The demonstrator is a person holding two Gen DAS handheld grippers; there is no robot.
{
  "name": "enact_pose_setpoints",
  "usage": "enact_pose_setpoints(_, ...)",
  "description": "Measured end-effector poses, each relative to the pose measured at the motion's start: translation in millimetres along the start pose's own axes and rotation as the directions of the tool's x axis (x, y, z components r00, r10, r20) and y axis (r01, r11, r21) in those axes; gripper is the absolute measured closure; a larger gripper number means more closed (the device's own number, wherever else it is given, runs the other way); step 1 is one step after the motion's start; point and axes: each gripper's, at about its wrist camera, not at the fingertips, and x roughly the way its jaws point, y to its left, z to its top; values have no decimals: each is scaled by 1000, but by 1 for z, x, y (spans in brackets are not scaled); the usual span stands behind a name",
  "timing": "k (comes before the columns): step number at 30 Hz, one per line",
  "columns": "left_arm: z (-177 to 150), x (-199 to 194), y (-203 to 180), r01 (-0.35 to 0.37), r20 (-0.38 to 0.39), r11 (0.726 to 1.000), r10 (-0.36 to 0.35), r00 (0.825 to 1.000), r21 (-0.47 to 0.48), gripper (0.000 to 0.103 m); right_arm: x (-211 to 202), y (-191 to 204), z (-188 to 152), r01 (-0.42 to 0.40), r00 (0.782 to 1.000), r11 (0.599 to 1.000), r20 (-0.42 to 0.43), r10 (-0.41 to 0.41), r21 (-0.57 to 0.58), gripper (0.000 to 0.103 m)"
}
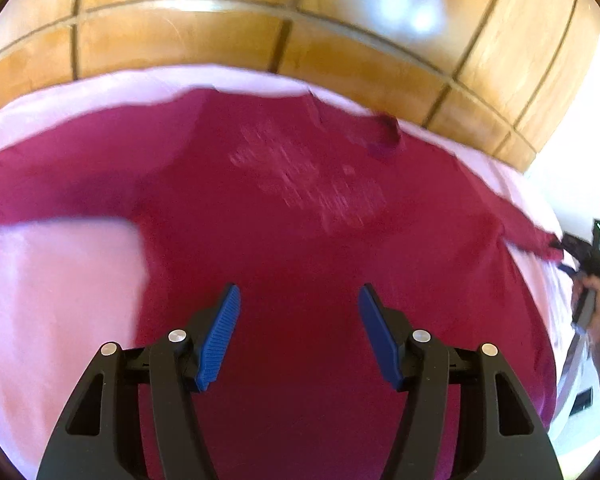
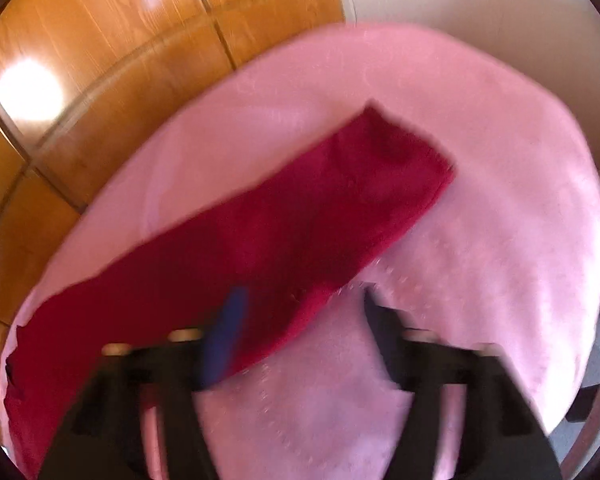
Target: Fold small clothes
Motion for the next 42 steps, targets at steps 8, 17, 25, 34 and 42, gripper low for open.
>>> enact_pose_setpoints(8, 11, -26, 86, -55, 24, 956, 65, 998, -288, 42, -60, 110, -74, -309, 951, 892, -134, 280, -329, 32)
enact_pose_setpoints(17, -44, -62, 75, 116, -74, 986, -125, 989, -116, 42, -73, 113, -187, -473, 859, 776, -412, 303, -416, 49)
enact_pose_setpoints(25, -100, -81, 51, 130, -133, 989, -138, 981, -66, 92, -114, 79, -234, -502, 835, 716, -488, 255, -484, 90)
enact_pose_setpoints(34, -113, -95, 50, 58, -146, 998, -60, 988, -18, 91, -129, 63, -244, -493, 837, 690, -504, 211, -530, 93)
enact_pose_setpoints(42, -72, -111, 48, 26, 1, 999, -26, 1000, -27, 61, -117, 53, -191, -494, 844, 790, -418, 337, -363, 37)
